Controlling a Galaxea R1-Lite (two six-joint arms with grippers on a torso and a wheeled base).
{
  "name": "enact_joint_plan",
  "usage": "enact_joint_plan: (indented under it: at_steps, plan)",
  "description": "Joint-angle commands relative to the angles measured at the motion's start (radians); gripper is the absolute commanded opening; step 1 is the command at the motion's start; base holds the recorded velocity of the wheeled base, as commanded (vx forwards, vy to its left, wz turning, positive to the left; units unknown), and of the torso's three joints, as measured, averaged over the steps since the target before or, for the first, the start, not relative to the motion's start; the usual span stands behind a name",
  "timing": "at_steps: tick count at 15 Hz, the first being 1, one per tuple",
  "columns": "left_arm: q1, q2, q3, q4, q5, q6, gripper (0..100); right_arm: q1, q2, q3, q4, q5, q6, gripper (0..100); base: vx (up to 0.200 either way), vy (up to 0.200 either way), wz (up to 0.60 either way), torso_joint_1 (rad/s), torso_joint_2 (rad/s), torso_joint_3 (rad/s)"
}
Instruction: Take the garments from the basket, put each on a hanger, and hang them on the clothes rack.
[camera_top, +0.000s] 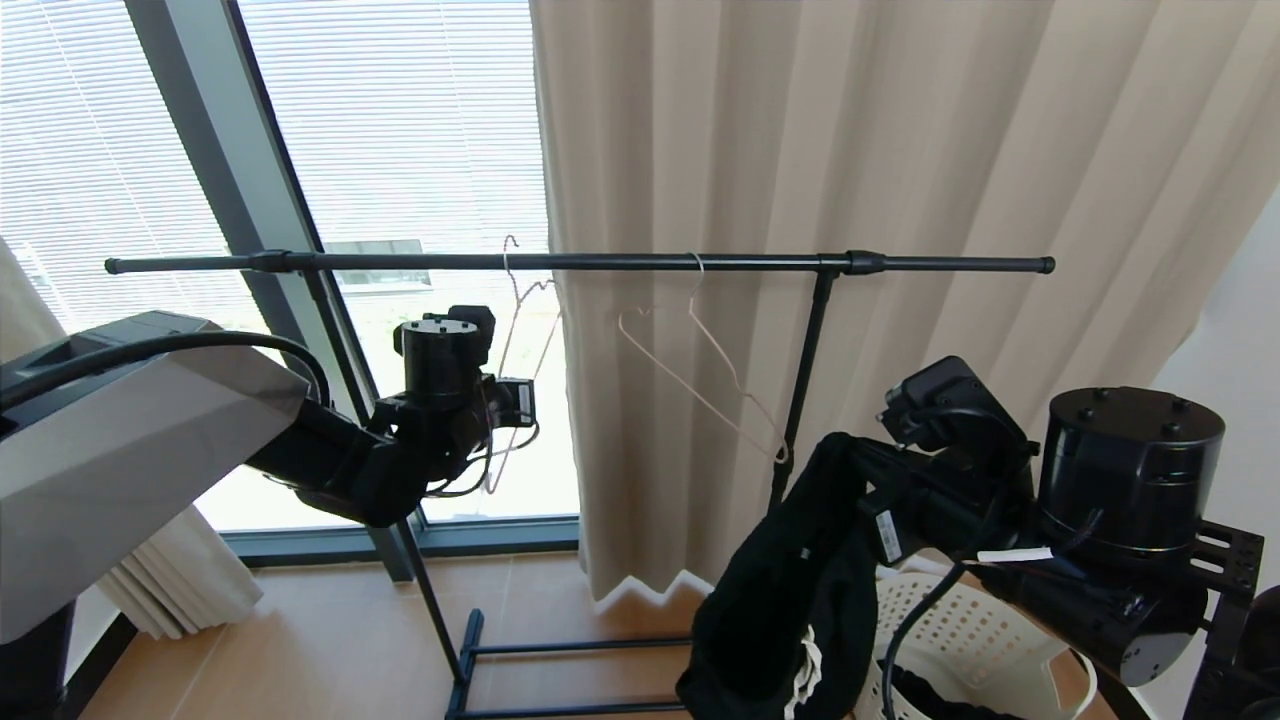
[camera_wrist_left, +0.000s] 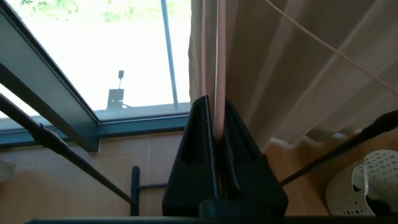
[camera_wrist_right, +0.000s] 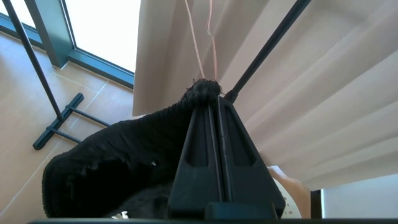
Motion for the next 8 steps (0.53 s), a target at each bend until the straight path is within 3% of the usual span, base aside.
enact_joint_plan:
  at_steps: [1, 4, 8]
  plan:
    - [-0.030, -0.118, 0.174, -0.067, -0.019, 0.000, 0, 0.001, 0.003, -0.001, -0.001, 0.000, -0.001, 0, 0.000, 0.000, 0.00, 0.000, 0.00, 0.000]
    - [-0.048, -0.139, 0.325, -0.165, -0.038, 0.002, 0, 0.001, -0.007, 0.010, -0.001, -0.004, 0.001, 0, 0.000, 0.000, 0.00, 0.000, 0.00, 0.000]
    - [-0.105, -0.178, 0.538, -0.368, -0.061, -0.001, 0, -0.001, -0.034, 0.019, 0.001, -0.040, -0.001, 0, 0.000, 0.000, 0.00, 0.000, 0.00, 0.000]
